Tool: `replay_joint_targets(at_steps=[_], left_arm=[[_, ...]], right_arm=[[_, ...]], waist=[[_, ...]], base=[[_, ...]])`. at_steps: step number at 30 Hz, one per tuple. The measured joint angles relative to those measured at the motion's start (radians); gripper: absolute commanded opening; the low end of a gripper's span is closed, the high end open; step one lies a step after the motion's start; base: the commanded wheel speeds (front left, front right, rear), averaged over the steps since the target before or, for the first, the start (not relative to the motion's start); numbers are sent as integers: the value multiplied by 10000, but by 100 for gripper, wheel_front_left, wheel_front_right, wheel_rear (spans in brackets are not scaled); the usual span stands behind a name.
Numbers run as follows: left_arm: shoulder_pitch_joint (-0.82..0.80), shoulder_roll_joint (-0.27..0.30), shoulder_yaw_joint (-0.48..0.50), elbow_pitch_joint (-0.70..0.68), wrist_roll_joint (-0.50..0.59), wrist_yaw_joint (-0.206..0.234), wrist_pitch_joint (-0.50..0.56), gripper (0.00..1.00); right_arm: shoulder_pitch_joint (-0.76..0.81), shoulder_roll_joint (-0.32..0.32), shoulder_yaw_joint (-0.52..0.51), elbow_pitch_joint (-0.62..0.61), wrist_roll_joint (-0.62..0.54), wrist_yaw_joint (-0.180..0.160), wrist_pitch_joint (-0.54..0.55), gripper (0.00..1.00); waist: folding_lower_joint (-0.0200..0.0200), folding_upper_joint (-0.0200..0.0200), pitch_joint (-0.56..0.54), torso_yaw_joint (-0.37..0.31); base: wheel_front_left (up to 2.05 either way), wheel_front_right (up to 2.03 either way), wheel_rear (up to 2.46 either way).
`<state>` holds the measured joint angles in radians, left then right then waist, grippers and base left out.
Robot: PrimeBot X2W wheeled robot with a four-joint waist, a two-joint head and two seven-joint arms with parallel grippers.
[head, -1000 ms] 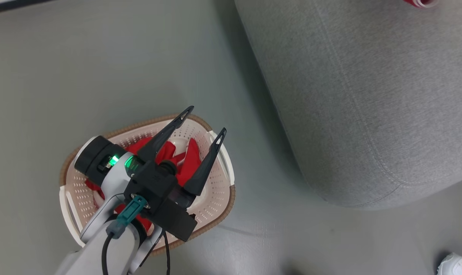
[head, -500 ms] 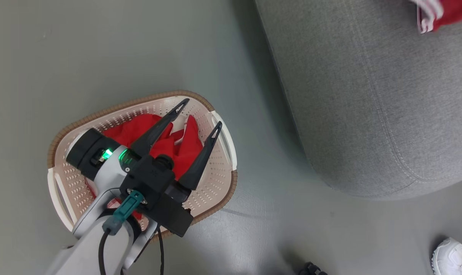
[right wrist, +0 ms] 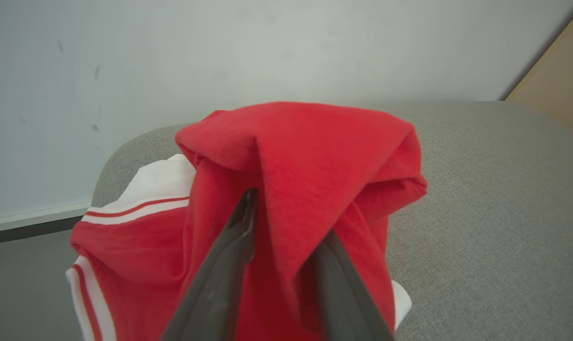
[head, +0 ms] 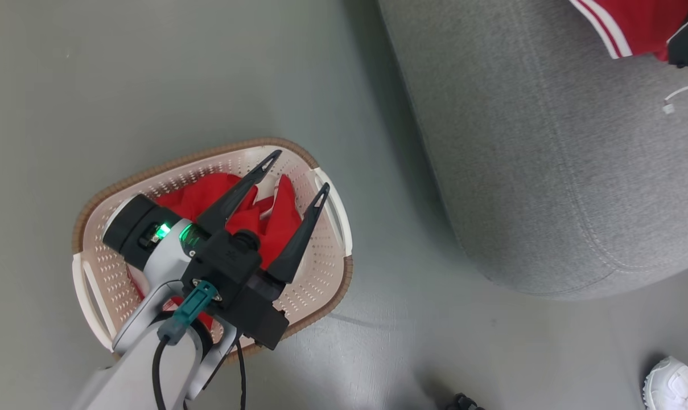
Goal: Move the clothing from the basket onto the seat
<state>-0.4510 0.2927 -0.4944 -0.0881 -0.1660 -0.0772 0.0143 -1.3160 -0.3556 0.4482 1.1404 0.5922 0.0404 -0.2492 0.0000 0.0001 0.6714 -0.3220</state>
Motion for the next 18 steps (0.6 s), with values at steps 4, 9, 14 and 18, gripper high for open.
replay_joint_targets(at_steps=[4, 9, 14, 18], left_arm=[[31, -21, 4, 194, -17, 75, -117, 100], [69, -79, 8, 464, -121, 79, -284, 100], [163, -194, -4, 736, -263, 79, -522, 100], [509, -303, -21, 934, -341, 81, -617, 100]], right_arm=[[-2, 238, 180, 65, -192, 42, -2, 100], [138, 535, 516, 63, -489, 127, -4, 100], [628, 585, 635, 94, -723, 213, -4, 100], [924, 537, 646, 109, -780, 217, -4, 100]], waist=[[-1, 0, -204, -92], [0, -1, -541, -278], [-1, -1, -968, -512], [-1, -3, -1366, -700]], base=[[0, 0, 0], [0, 0, 0], [0, 0, 0], [0, 0, 0]])
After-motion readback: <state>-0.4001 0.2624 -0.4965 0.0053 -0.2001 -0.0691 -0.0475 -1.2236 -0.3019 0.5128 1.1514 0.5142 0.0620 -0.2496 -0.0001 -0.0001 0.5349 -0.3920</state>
